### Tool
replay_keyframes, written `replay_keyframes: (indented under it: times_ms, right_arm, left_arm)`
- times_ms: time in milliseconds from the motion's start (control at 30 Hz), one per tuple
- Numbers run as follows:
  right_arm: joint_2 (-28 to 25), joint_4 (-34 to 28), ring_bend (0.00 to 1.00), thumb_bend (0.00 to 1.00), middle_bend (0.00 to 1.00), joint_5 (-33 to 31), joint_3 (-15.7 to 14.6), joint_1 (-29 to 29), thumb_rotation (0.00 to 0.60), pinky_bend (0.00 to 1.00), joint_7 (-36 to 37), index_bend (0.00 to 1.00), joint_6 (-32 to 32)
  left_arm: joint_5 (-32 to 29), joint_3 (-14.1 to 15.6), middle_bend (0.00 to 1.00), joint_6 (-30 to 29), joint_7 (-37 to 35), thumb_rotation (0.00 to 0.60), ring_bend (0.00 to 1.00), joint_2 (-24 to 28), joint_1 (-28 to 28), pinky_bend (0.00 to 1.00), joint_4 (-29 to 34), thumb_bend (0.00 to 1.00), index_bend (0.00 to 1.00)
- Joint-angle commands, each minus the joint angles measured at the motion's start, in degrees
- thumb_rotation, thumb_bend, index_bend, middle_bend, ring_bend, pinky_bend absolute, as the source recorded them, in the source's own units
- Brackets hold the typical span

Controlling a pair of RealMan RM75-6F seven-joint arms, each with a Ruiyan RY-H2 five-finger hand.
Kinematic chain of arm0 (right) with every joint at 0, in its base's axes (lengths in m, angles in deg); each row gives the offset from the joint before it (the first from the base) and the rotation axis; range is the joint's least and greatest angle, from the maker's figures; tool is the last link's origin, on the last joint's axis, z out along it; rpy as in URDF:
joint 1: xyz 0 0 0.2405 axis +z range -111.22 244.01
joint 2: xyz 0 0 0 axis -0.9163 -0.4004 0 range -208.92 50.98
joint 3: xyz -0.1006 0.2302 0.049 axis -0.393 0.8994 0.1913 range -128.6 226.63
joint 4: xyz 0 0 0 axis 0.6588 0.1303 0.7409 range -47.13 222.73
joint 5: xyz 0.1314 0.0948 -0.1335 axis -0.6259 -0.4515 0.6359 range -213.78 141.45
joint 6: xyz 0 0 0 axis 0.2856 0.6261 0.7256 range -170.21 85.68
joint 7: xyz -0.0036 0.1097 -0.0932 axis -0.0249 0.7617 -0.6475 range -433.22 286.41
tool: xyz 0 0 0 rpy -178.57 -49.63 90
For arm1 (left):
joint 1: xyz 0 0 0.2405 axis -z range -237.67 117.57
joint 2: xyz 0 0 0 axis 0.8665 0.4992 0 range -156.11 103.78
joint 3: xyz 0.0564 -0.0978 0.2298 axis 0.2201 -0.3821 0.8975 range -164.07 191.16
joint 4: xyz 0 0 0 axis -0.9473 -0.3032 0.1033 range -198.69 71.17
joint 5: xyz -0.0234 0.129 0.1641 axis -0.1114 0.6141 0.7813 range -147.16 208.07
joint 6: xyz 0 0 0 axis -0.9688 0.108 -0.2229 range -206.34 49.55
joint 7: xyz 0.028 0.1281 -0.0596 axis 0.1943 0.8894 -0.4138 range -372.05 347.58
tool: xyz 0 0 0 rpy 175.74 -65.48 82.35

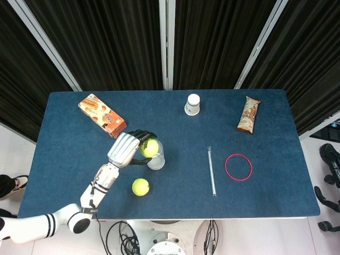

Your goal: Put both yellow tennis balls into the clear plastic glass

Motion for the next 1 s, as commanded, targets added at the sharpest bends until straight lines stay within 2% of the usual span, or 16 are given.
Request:
replay_keyframes:
  times_ms: [33, 100, 233, 433, 600, 733, 900, 1000]
  right_arm:
    - [0.05, 0.16, 0.00, 0.31, 0.00, -0.02, 0.01, -0.05, 0.600, 0.00, 0.19, 0.00, 0.07]
    - [0.07, 0.27, 0.00, 0.31, 0.00, -0.07, 0.06, -0.05, 0.600, 0.00, 0.35, 0.00, 0.09]
    - [0.16, 0.36, 0.00, 0.31, 0.00, -0.04, 0.03, -0.01, 0.600, 0.00, 0.43, 0.00, -0.02]
    - [0.39, 0.60, 0.00, 0.31, 0.00, 0.03, -0.03, 0.11, 0.600, 0.00, 0.64, 0.00, -0.27]
    - [0.64, 1.11, 0.00, 0.31, 0.00, 0.04, -0.04, 0.18, 0.600, 0.00, 1.02, 0.00, -0.37]
    - [0.87, 1.37, 0.00, 0.31, 0.00, 0.27, -0.13, 0.43, 0.600, 0.00, 0.86, 0.00, -0.72]
    - [1.01, 0.68, 0.00, 0.31, 0.00, 1.43, -0.48, 0.60, 0.600, 0.00, 0.01, 0.00, -0.41]
    - [0.83, -0.01, 0.00, 0.31, 0.00, 2.01, -0.61, 0.39, 0.600, 0.00, -0.46, 0.00, 0.34]
  left_arm:
    - [0.72, 0.29, 0.10, -0.29, -1.14, 0.600, 0.08, 0.13, 0.23, 0.33, -0.17, 0.12, 0.09]
    - [1.61, 0.38, 0.07, -1.17, -2.20, 0.600, 0.06, -0.14, 0.24, 0.30, -0.48, 0.10, 0.08]
    - [2.29, 0.68, 0.06, -1.86, -2.31, 0.600, 0.05, 0.36, 0.17, 0.28, 0.13, 0.09, 0.07]
    - [3.91, 2.23, 0.07, -6.41, -0.83, 0.600, 0.05, 3.86, -3.01, 0.28, 4.96, 0.09, 0.07]
    - [5.94, 7.02, 0.13, -14.24, 0.65, 0.600, 0.09, 8.23, -10.34, 0.30, 8.96, 0.09, 0.11]
    - [8.41, 11.98, 0.20, -18.27, -0.41, 0.600, 0.14, 9.75, -15.33, 0.34, 7.92, 0.09, 0.20]
    - [9.62, 16.73, 0.22, -15.99, -4.01, 0.600, 0.18, 8.29, -17.56, 0.38, 4.61, 0.09, 0.24]
    - [10.12, 18.06, 0.22, -12.87, -5.24, 0.600, 0.18, 6.00, -17.16, 0.39, 2.29, 0.09, 0.24]
